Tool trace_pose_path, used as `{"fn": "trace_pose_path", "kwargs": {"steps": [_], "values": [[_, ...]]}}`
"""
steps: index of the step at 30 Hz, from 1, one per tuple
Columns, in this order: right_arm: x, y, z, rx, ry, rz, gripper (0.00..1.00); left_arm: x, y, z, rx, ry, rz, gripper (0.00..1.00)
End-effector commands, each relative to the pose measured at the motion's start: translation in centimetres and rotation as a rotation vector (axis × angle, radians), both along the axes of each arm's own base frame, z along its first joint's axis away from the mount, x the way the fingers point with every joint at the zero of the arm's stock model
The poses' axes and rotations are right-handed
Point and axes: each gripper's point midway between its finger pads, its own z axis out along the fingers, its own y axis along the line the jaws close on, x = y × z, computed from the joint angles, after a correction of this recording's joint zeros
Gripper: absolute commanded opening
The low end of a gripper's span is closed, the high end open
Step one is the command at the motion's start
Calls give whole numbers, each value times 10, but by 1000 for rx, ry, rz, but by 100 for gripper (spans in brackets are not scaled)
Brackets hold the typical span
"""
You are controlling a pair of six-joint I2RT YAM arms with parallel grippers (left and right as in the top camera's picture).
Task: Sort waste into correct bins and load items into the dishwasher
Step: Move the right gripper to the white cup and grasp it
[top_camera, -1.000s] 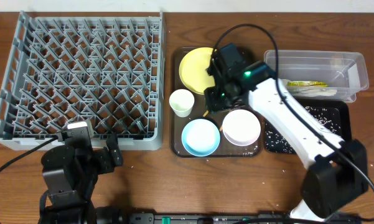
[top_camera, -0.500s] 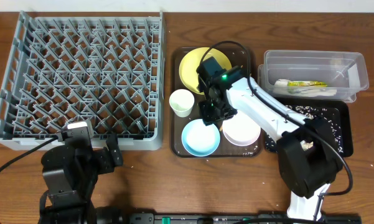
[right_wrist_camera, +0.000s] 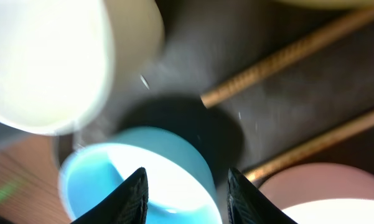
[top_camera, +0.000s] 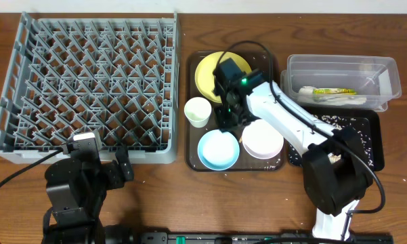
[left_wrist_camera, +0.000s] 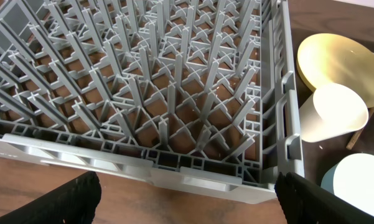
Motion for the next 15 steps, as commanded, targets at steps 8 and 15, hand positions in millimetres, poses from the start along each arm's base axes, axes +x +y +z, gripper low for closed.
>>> {"fn": "trace_pose_path", "kwargs": {"steps": [8,15], "values": [[48,28,35,145,-119,-225,41,0,-1,8,6,-17,-7,93],[61,29,33,135,-164,-312,42,0,-1,8,6,-17,-8,93]]}}
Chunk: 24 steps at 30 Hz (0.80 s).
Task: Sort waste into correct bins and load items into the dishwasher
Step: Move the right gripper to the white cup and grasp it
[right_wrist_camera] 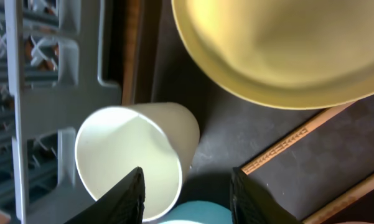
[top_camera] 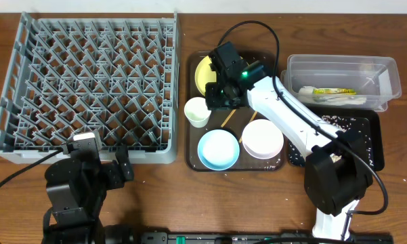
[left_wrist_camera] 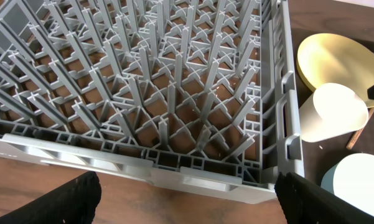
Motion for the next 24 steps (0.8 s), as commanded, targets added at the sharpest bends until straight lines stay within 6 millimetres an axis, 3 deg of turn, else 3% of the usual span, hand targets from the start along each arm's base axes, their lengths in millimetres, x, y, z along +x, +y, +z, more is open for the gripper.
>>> {"fn": "trace_pose_path", "kwargs": {"steps": [1,24], "values": [[9,-3,-1,-15,-9,-93,43,0,-1,8,6,-18,-7,93],[2,11,-13,-34,-6,-102,38,0,-1,8,6,-18,-7,93]]}}
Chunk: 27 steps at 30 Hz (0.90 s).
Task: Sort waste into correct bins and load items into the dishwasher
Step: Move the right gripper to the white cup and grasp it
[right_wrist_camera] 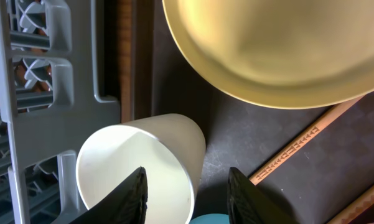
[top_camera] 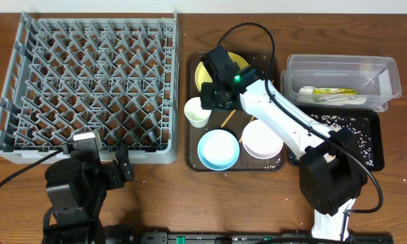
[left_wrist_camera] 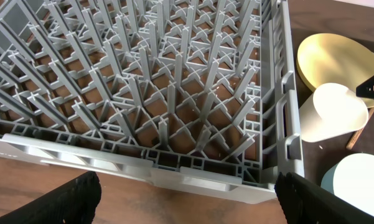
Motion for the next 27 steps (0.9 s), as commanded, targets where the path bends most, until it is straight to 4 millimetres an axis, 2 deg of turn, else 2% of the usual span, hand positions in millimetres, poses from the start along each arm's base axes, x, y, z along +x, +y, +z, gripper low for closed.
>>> {"fn": "trace_pose_path", "kwargs": {"steps": [1,16,24,27], "values": [[0,2,-6,-16,4,-9,38,0,-1,8,6,-18,-7,93],[-5,3,-11,-25,16,1,35,0,-1,8,6,-18,-7,93],[-11,3,-17,-43,25,6,35,0,-1,8,6,-18,-7,93],[-12,3,-25,-54,40,8,34,0,-1,8,6,-18,-7,93]]}}
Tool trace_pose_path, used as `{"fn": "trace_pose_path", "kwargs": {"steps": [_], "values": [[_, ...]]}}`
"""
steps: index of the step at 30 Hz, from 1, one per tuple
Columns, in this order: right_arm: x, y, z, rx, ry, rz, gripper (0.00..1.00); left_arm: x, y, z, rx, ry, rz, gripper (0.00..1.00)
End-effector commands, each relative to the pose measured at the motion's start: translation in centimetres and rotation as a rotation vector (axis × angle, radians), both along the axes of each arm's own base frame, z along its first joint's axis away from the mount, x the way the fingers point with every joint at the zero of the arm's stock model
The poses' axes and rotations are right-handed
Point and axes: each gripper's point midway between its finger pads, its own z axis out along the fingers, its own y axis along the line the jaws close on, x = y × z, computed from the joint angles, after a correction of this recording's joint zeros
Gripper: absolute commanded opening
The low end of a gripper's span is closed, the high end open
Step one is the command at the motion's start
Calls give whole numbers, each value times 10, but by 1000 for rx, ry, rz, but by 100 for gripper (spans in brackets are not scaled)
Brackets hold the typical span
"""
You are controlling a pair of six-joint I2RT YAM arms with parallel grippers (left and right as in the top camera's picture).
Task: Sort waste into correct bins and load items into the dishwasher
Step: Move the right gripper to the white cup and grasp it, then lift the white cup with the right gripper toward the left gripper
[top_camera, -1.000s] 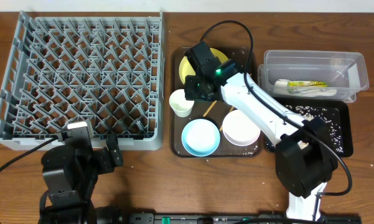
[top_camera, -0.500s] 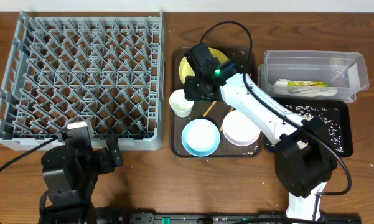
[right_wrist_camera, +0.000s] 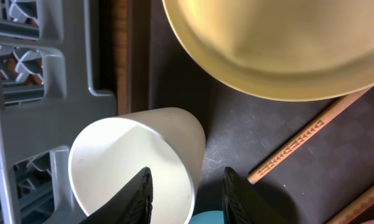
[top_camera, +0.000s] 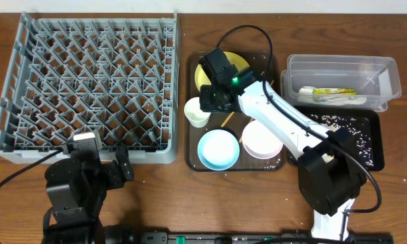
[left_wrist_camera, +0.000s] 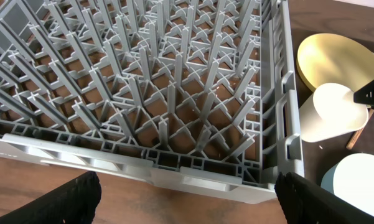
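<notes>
A white paper cup (top_camera: 197,112) stands on the dark tray (top_camera: 191,159) next to the grey dish rack (top_camera: 88,88). My right gripper (right_wrist_camera: 187,198) is open directly over the cup (right_wrist_camera: 140,165), one finger above its mouth and the other past its right rim. The cup (left_wrist_camera: 333,112) also shows in the left wrist view. Behind it lies a yellow plate (top_camera: 210,68); a blue bowl (top_camera: 219,149) and a pink bowl (top_camera: 262,141) sit at the tray's front. Wooden chopsticks (right_wrist_camera: 305,137) lie on the tray. My left gripper (left_wrist_camera: 187,199) is open, low at the rack's near edge.
A clear plastic bin (top_camera: 342,81) holding wrappers stands at the right, with a black tray (top_camera: 366,135) of scattered crumbs in front of it. The rack wall (right_wrist_camera: 43,93) is close to the left of the cup.
My right gripper has come a little lower and closer over the white cup, which now fills more of the wrist view. The left arm has not moved.
My right gripper was open low over the blue bowl. Then it stood over the white cup and yellow plate, farther up the tray. It has since settled closer over the cup's rim, still open. The left arm stayed still throughout.
</notes>
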Motion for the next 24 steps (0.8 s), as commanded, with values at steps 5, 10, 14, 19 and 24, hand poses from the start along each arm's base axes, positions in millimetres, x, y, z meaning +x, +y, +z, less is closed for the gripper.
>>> {"fn": "trace_pose_path", "kwargs": {"steps": [5,10,14,19,24], "values": [[-13,6,-36,-53,66,19,33,0,-1,8,6,-18,-7,93],[-13,6,-37,-55,67,20,20,0,-1,8,5,-18,-8,93],[-11,4,-37,-54,68,15,1,1,-1,10,-9,-27,0,93],[-3,-4,-20,-8,70,17,1,6,-1,16,-83,-65,50,93],[15,-26,29,110,23,25,1,12,-1,25,-234,-113,153,93]]}}
